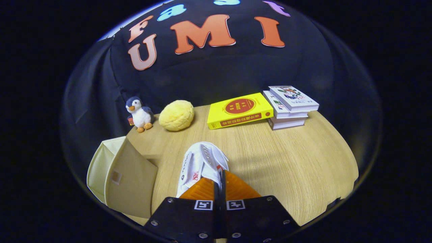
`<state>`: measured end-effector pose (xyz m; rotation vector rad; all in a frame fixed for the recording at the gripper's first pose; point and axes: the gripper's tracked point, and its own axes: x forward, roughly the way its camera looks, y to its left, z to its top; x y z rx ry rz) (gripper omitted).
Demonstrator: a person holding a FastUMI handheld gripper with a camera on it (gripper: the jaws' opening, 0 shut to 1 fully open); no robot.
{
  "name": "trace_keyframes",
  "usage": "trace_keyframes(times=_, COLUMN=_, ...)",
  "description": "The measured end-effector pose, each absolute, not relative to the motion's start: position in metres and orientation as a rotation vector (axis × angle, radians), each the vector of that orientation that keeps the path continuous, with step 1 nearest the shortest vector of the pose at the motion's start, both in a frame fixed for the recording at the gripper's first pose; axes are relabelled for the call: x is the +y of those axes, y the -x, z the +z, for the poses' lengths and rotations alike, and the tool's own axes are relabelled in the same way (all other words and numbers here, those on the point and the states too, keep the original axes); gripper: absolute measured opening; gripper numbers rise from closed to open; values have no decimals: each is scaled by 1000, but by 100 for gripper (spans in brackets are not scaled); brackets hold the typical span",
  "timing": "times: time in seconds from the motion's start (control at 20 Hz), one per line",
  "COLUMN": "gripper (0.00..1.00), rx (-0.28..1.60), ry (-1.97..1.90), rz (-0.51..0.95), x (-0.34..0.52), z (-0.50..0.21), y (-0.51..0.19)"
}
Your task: Open the storage box then place both shoes into the box .Put the left shoe in first, then the right shoe, with the right side of both shoes facing outward in a uniform manner.
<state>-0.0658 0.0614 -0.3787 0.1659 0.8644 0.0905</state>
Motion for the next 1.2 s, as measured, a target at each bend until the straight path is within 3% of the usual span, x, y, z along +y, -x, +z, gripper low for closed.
trace_keyframes(times=0.6, gripper=0, rx=700, ry=-253, rz=315, x=222, z=-226, y=48)
trace_keyframes(times=0.9, gripper=0, rx=822, ry=-271, rz=320, x=293, z=-253, y=81)
trace_keyframes(times=1.2, gripper=1, rx=956, ry=-266, rz=225, x=320, z=-293, y=111)
